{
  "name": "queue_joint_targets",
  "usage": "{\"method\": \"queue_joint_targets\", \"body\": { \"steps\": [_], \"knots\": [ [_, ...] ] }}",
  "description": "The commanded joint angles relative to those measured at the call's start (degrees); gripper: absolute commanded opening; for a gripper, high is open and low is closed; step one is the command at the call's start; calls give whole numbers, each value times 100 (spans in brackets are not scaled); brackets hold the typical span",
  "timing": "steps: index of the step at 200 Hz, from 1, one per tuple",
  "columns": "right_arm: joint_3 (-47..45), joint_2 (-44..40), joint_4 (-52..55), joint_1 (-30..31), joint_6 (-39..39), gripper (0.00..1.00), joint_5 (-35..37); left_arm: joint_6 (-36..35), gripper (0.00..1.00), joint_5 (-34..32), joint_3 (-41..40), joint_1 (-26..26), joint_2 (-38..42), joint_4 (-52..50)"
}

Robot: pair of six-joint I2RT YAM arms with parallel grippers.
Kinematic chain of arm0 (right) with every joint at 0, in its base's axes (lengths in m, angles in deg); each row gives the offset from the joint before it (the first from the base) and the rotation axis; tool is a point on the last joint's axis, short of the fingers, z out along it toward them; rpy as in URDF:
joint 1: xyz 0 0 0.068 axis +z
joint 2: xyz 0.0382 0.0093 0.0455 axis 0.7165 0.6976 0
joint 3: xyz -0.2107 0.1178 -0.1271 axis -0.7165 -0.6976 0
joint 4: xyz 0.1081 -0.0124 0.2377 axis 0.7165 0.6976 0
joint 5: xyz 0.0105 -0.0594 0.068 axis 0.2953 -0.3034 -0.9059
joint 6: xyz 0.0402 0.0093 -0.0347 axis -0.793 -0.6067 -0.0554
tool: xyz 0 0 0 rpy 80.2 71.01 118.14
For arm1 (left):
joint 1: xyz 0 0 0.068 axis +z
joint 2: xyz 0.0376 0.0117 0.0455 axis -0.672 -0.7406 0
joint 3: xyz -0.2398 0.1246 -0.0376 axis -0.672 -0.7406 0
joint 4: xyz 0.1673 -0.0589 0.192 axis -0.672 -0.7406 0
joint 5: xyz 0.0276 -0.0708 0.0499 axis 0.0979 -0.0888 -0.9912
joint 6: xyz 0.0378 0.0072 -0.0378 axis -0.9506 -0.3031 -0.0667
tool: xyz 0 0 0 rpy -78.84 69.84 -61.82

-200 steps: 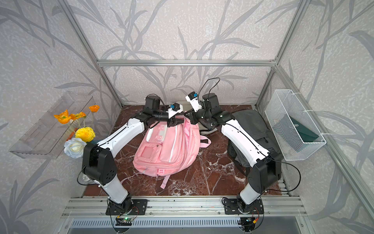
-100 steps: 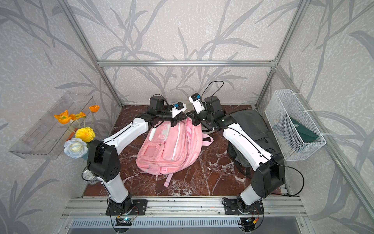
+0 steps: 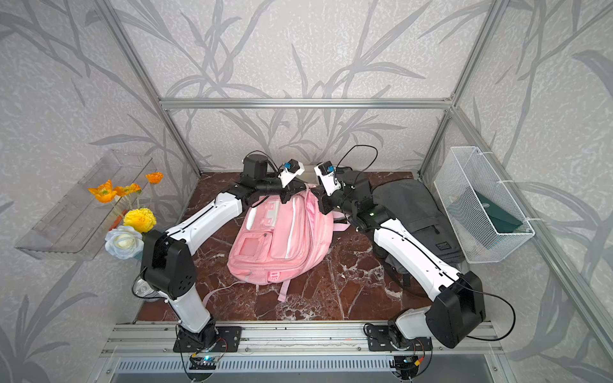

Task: Zip up the backpack
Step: Zip the zipper on the backpack.

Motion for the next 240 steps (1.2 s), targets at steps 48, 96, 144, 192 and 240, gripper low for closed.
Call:
{"method": "queue_joint_targets", "body": {
  "steps": [48,96,144,192,240],
  "knots": [
    [1124,-179,504,489,-131,0,293,303,0,-1501,-5,696,126,372],
    [1657,381,950,527,-186,0,492,178,0,-688,-1064,427,862,983],
    [1286,224,1388,612,-248,46,1256,1027,0,-2213,57,422,360,252],
    [1049,119,1212,926,262,48,1330,1179,0,-2451,244,262,352,9],
    [1074,777,476,971,693,48,1779,1218,0,-2565,326,-61,539,-552]
  ]
}}
